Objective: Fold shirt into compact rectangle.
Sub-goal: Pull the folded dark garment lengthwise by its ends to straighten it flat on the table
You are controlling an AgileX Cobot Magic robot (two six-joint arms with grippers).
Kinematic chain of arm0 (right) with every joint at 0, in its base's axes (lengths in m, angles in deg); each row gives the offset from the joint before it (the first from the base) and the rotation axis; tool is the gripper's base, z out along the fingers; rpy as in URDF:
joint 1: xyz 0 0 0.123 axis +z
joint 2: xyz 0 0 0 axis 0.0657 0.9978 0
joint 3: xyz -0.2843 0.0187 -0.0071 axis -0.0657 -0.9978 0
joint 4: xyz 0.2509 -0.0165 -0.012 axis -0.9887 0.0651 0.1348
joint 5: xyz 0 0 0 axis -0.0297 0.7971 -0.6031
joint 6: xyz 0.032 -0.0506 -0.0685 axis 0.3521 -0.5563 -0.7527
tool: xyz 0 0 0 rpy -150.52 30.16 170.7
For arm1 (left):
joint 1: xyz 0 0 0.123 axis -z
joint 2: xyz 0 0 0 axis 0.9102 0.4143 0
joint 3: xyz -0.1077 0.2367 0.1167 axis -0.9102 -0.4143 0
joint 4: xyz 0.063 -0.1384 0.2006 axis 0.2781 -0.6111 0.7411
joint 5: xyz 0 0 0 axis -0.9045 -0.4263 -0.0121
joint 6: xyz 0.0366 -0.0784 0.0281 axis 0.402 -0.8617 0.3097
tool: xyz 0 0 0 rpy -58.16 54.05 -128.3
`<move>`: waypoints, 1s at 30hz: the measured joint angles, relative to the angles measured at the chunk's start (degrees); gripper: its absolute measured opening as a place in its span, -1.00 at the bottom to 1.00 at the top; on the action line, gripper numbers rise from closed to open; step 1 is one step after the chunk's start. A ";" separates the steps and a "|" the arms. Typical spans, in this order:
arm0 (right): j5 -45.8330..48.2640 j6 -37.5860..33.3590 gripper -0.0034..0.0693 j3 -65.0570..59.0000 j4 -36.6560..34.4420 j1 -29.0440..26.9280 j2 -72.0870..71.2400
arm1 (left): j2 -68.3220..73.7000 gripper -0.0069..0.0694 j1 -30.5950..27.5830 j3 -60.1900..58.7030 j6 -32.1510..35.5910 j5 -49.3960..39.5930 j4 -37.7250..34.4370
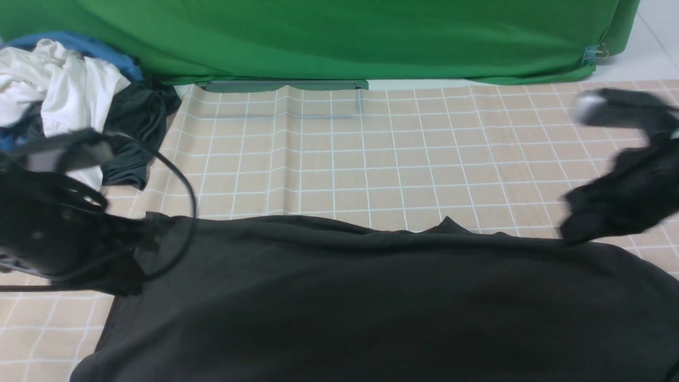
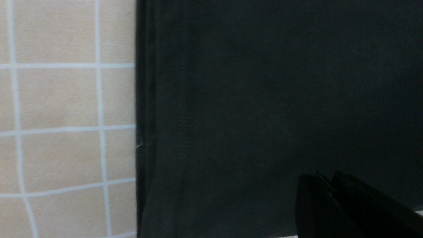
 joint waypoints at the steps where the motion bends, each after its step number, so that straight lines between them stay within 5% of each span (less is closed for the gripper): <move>1: -1.18 -0.58 -0.80 0.00 -0.20 2.21 0.89 | 1.47 -0.76 1.11 0.00 0.00 0.41 -0.20; 8: -12.40 -2.07 -0.80 2.76 -0.77 13.16 13.12 | 6.51 -0.78 8.49 0.00 -0.06 5.59 -0.84; 20: -32.58 -0.71 -0.80 8.04 -0.20 14.15 23.29 | 6.69 -0.78 9.35 0.02 -0.24 6.88 -1.32; 30: -19.74 -0.60 -0.80 14.19 4.82 13.97 21.65 | 6.69 -0.77 9.35 0.02 -0.24 6.77 -1.50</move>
